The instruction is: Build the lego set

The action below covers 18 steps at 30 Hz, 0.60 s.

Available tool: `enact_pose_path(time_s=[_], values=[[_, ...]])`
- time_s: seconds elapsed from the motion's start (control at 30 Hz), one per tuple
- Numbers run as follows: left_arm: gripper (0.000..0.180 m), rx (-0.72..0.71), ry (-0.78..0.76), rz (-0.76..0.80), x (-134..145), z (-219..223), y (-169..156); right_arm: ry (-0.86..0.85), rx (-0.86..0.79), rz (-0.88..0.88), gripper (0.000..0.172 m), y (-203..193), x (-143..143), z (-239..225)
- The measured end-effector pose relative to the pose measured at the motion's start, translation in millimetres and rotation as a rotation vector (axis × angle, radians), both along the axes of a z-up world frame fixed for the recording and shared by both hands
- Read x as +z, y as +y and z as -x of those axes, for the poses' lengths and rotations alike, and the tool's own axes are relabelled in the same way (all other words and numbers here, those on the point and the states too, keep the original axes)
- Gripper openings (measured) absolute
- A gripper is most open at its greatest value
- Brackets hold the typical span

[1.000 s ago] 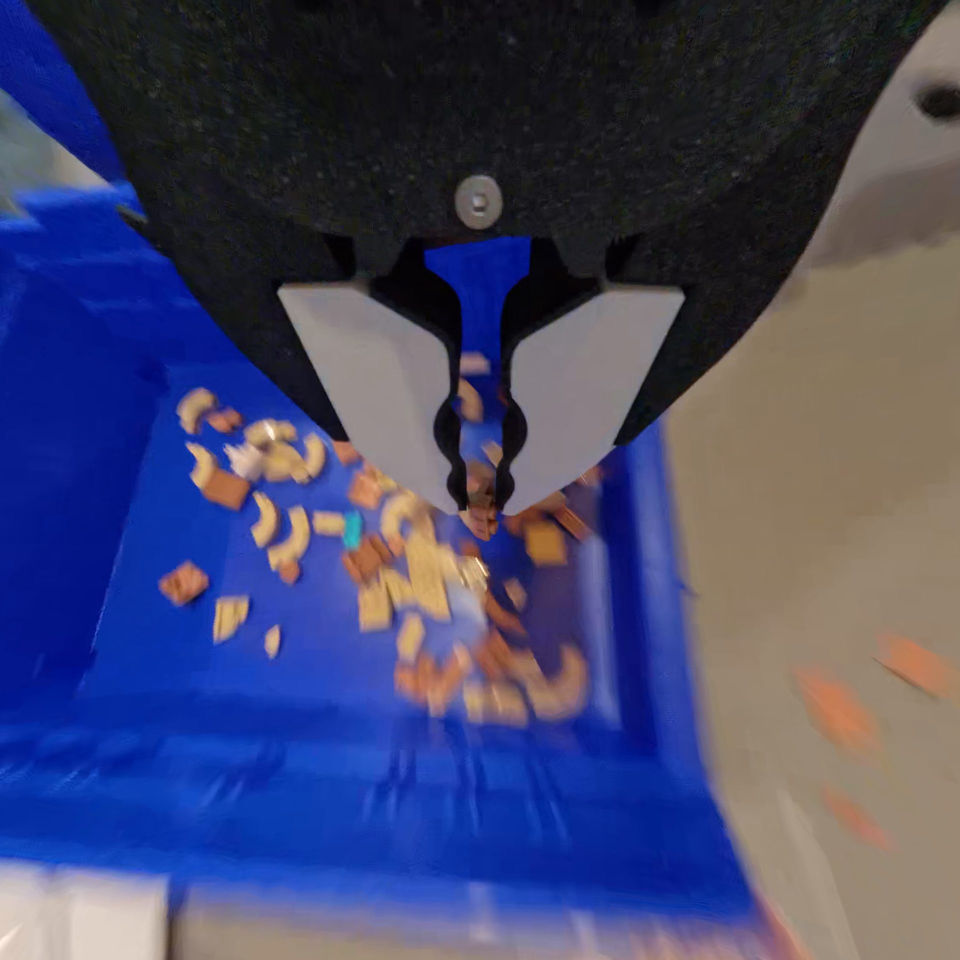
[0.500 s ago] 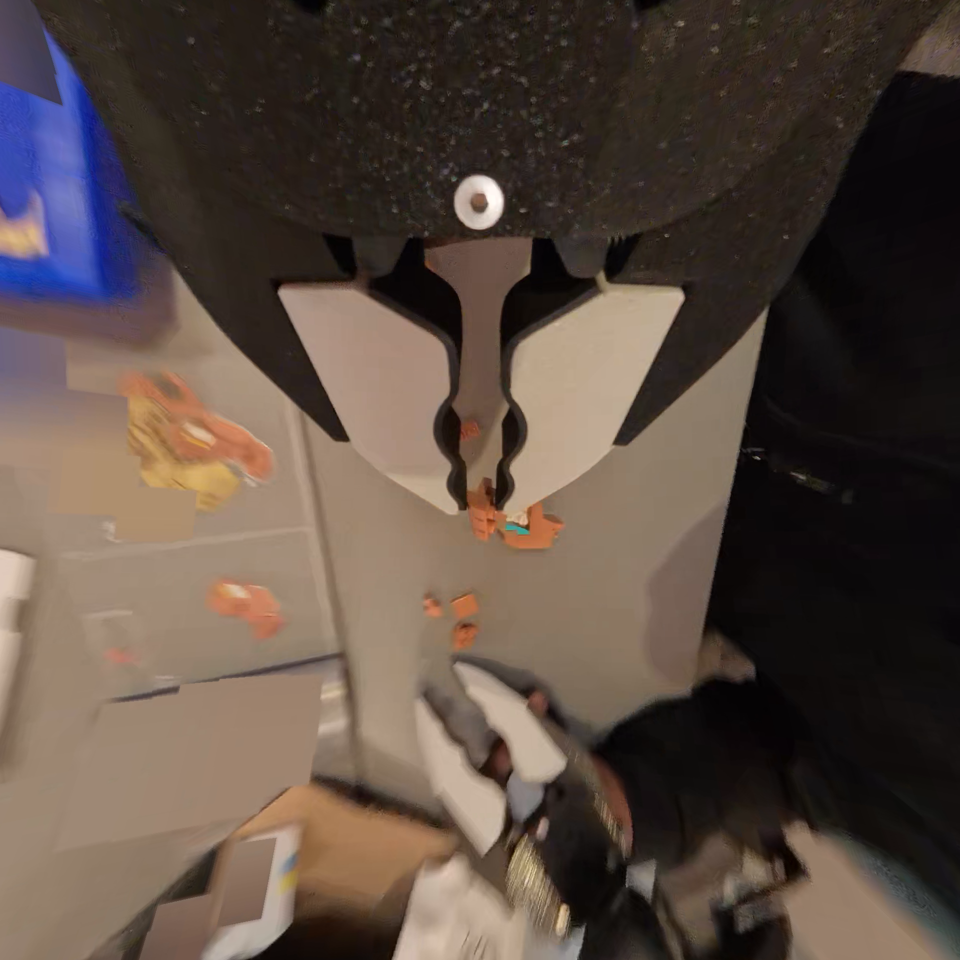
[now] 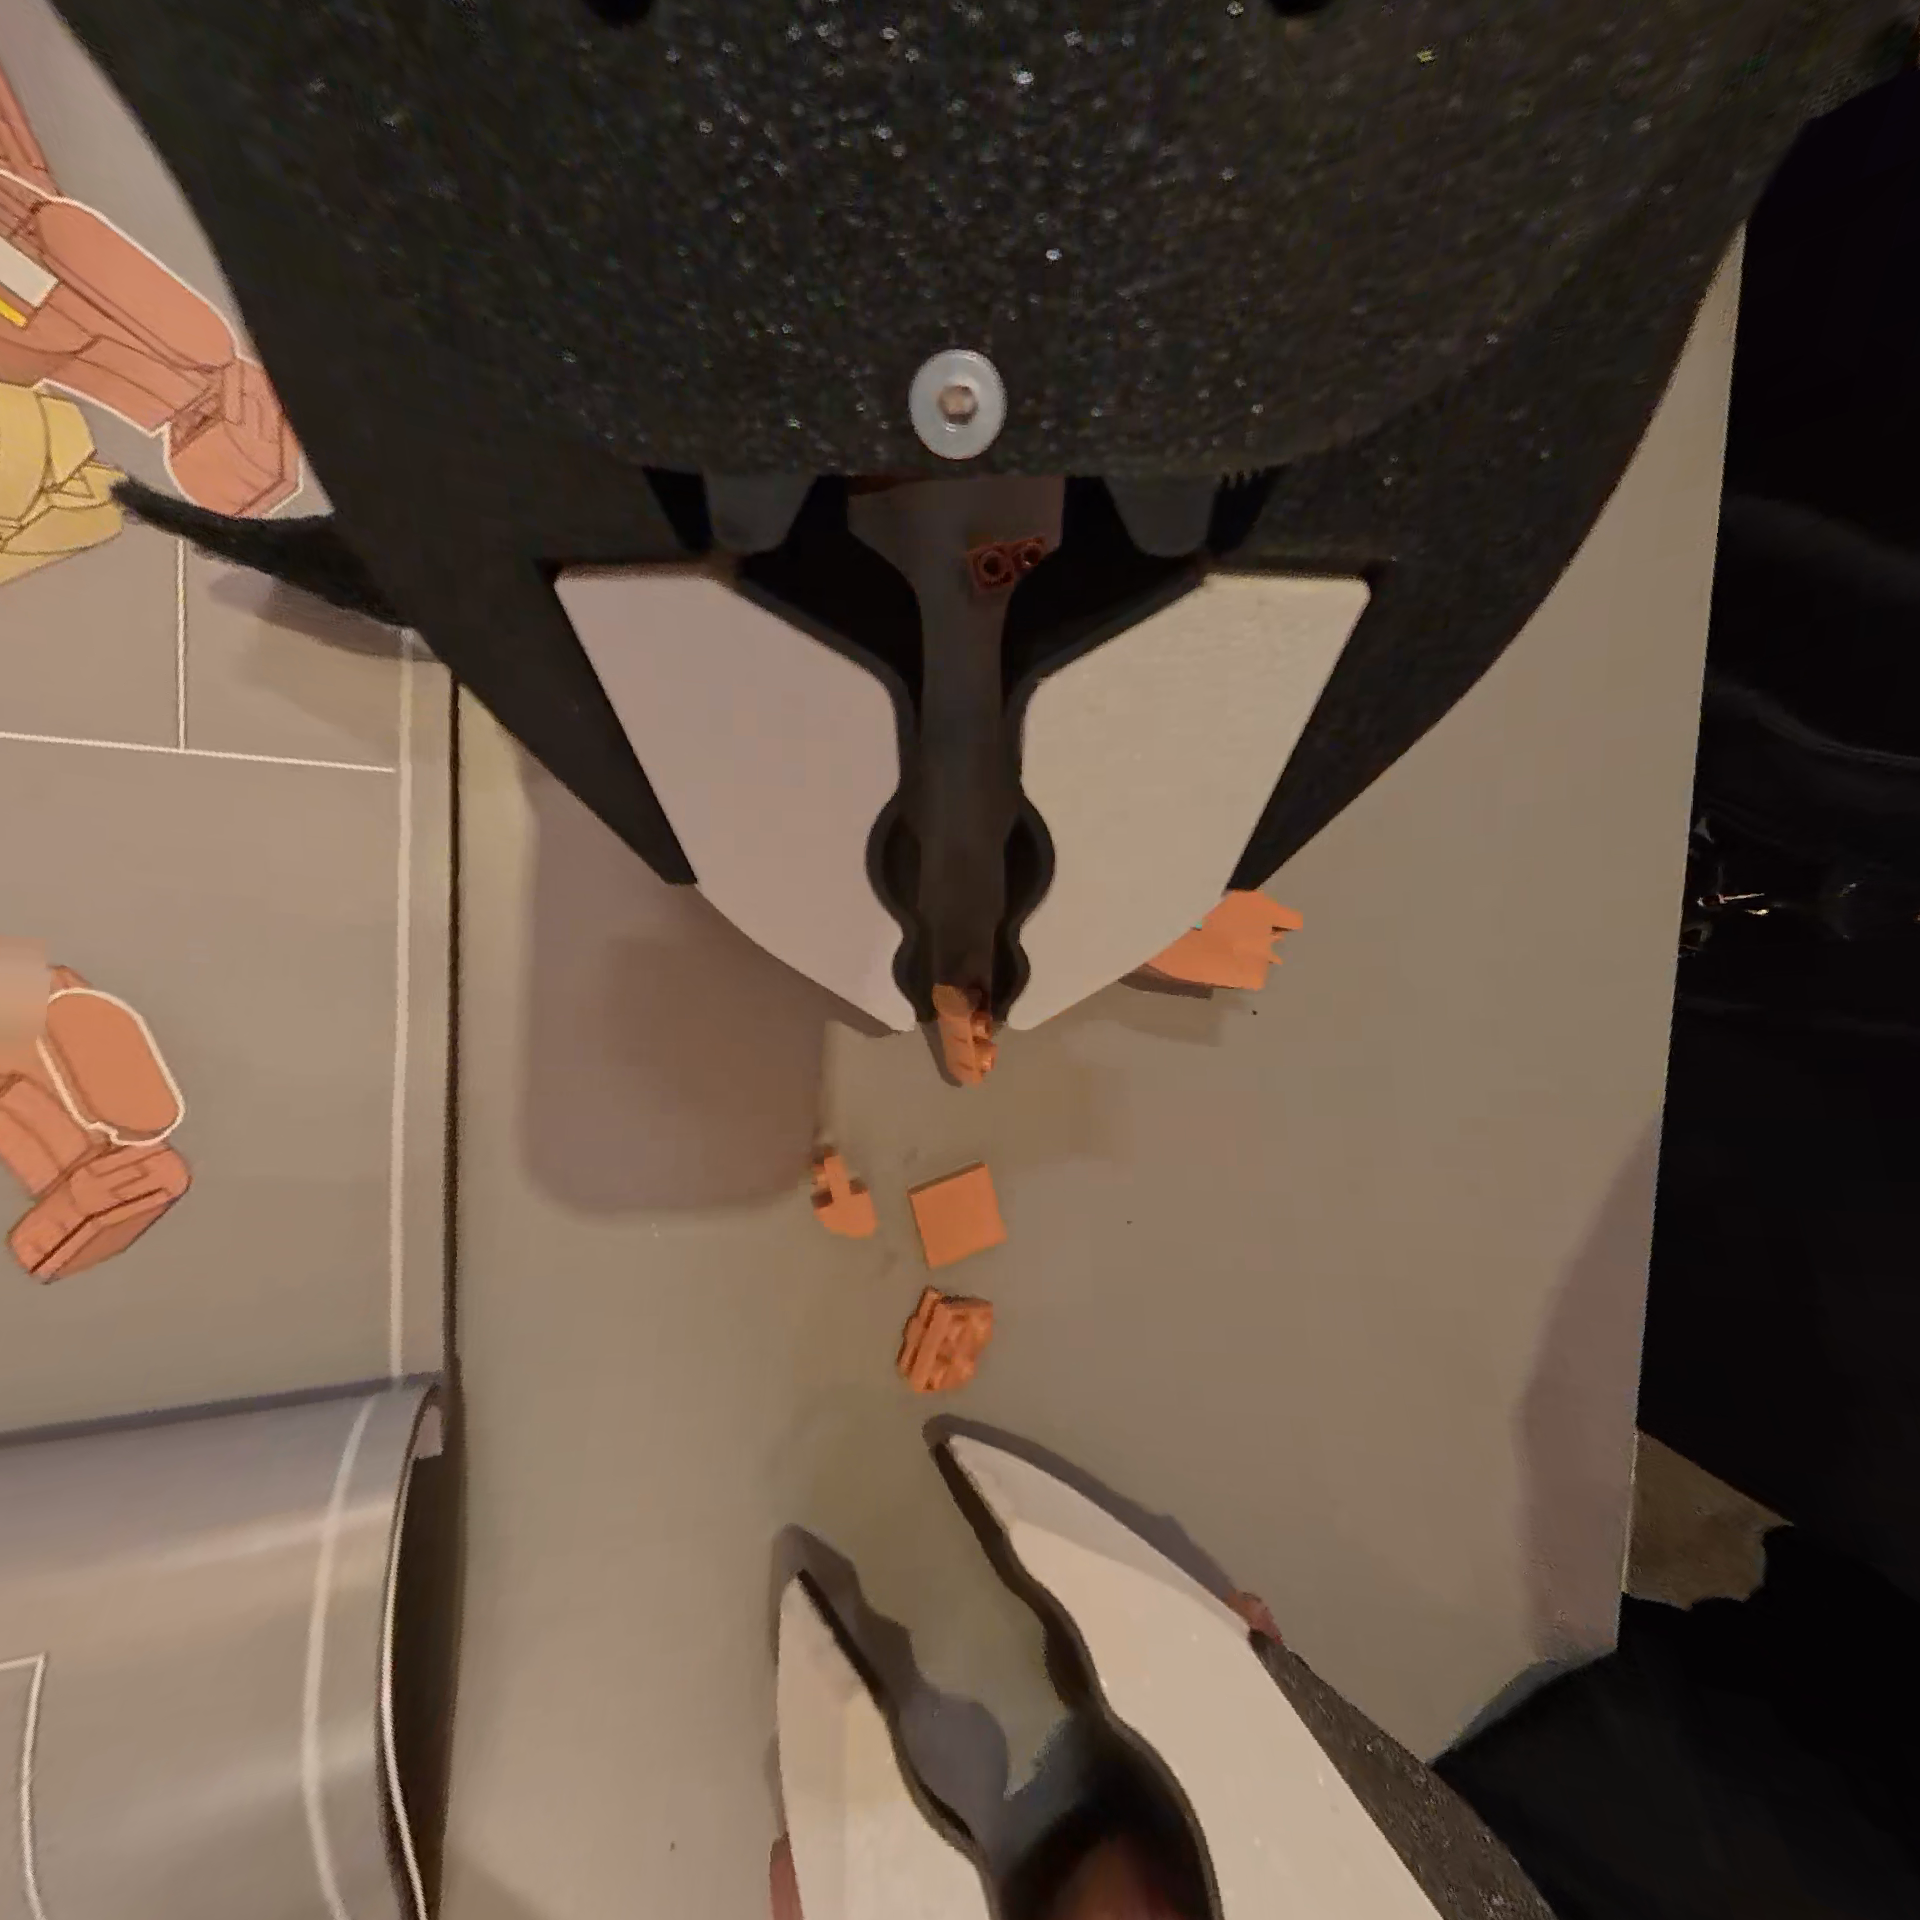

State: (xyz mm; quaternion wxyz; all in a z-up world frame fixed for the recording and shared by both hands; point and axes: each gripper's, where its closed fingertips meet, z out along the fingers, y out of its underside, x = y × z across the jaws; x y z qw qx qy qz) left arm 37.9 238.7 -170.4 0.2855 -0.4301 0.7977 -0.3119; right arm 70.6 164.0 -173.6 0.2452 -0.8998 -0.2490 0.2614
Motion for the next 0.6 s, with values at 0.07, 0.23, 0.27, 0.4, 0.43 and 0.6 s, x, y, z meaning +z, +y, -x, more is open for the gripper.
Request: enact_pose_path(time_s=[0.07,0.23,0.27,0.4,0.43,0.6], values=[[0.027,-0.007,0.001,0.002,0.0,0.6,-0.7,-0.009,-0.011,-0.007,0.011,-0.2,-0.2,-3.7],[0.027,-0.01,-0.004,0.01,1.2,1.0,-0.9,-0.046,-0.03,-0.058,0.018,1.3,2.2,-10.1],[0.028,-0.009,-0.005,0.016,1.7,1.0,-0.7,-0.041,-0.032,-0.071,0.019,1.4,4.8,-10.1],[0.028,-0.005,-0.008,0.039,3.8,1.4,0.3,-0.032,-0.084,-0.132,0.021,3.7,17.8,-15.8],[0.028,-0.005,-0.009,0.044,4.1,1.5,0.5,-0.03,-0.106,-0.146,0.021,3.9,20.7,-17.9],[0.028,0.0,-0.007,0.067,5.3,2.2,1.8,-0.042,-0.213,-0.204,0.02,-5.3,23.5,-27.6]])
